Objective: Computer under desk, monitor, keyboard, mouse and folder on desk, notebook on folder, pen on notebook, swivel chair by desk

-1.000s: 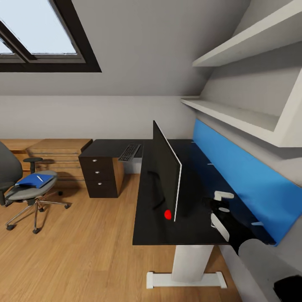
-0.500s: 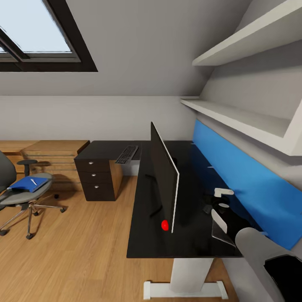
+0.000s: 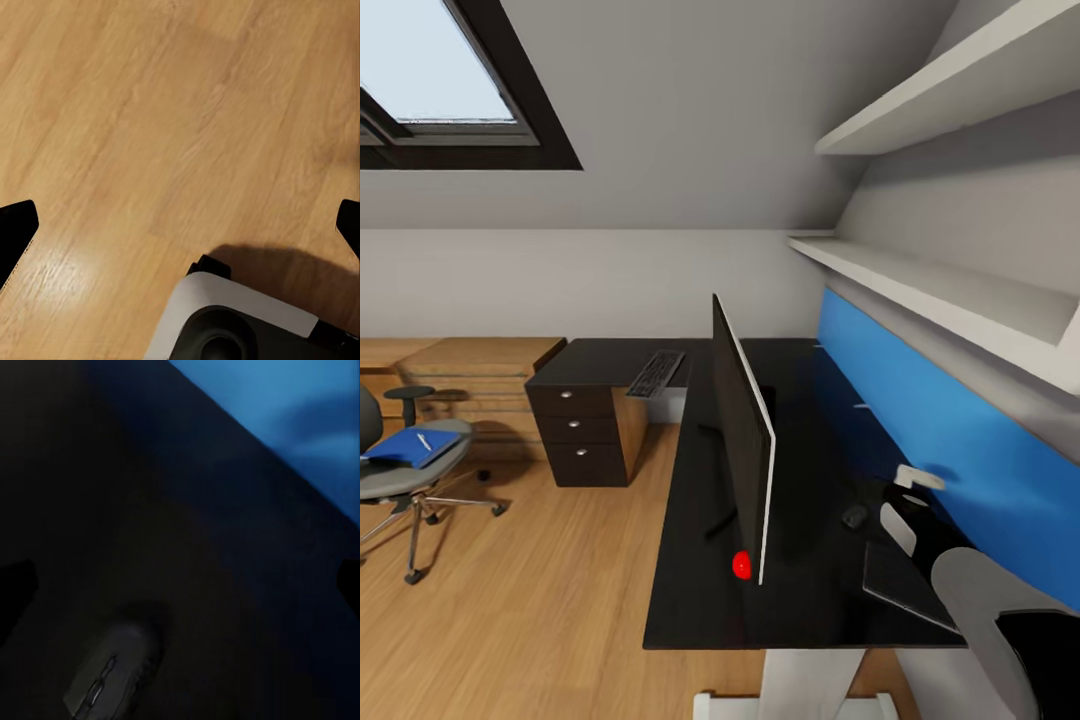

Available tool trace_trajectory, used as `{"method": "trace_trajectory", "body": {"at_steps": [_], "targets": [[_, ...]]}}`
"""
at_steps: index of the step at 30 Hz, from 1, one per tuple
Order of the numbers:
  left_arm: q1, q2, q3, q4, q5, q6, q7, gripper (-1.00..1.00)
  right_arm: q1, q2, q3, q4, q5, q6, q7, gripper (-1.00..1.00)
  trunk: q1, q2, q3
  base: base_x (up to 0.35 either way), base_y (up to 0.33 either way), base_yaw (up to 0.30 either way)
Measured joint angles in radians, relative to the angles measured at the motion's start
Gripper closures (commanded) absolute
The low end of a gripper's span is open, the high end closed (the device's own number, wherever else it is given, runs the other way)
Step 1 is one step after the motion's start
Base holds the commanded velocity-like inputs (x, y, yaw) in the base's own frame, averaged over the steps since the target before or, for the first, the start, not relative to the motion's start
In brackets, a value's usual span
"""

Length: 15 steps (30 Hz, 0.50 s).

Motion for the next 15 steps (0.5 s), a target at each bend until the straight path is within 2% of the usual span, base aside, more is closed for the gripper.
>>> {"method": "trace_trajectory", "body": {"at_steps": [5, 9, 15], "targets": [[0.0, 0.0, 0.001, 0.0, 0.003, -0.023, 0.0, -1.0, 0.0, 0.002, -0.016, 0.0, 0.005, 0.001, -0.001, -1.0, 0.0, 0.0, 0.0, 0.201, -0.002, 0.0], [0.0, 0.0, 0.001, 0.0, 0.005, -0.028, 0.001, -1.0, 0.0, 0.003, -0.019, 0.0, 0.013, 0.003, 0.0, -1.0, 0.0, 0.0, 0.0, 0.064, 0.0, 0.0], [0.0, 0.0, 0.001, 0.0, 0.006, -0.032, 0.001, -1.0, 0.0, 0.003, -0.02, 0.001, 0.035, 0.073, 0.001, -1.0, 0.0, 0.0, 0.0, 0.076, 0.0, 0.0]]}}
